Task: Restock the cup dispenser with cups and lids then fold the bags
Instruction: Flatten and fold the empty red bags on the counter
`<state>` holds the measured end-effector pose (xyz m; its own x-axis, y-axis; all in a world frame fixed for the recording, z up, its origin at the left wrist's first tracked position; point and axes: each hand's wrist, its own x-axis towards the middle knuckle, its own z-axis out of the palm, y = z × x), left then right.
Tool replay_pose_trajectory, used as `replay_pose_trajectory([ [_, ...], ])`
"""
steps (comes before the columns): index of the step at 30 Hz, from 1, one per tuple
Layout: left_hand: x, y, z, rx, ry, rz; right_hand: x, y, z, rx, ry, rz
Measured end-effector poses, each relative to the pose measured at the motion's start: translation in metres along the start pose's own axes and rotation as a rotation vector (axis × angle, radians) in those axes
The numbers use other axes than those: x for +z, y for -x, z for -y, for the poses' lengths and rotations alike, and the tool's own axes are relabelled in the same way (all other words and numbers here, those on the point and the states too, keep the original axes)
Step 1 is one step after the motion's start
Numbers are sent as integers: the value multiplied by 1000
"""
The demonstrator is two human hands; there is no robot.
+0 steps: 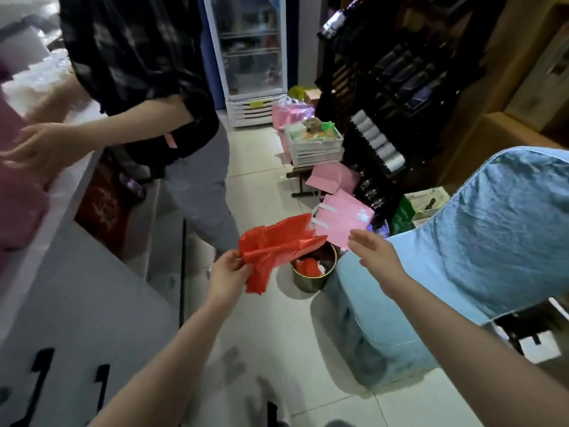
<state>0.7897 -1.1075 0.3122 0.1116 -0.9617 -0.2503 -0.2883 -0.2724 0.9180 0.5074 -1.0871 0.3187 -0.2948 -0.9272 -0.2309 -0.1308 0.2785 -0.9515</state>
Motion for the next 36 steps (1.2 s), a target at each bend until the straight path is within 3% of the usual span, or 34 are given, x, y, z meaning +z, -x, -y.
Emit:
replay_pose_trajectory([
  [10,66,-160,-11,-114,-198,106,-2,-126,-19,193,-26,-117],
  [21,181,-311,-8,-267,-356,186,-25,-311,-56,375,-52,-127],
  [31,256,-406,50,-418,-530,387,-17,-384,-115,600,-100,-142],
  [36,291,-423,84,-485,-529,376,-19,-397,-147,669,-75,-138],
])
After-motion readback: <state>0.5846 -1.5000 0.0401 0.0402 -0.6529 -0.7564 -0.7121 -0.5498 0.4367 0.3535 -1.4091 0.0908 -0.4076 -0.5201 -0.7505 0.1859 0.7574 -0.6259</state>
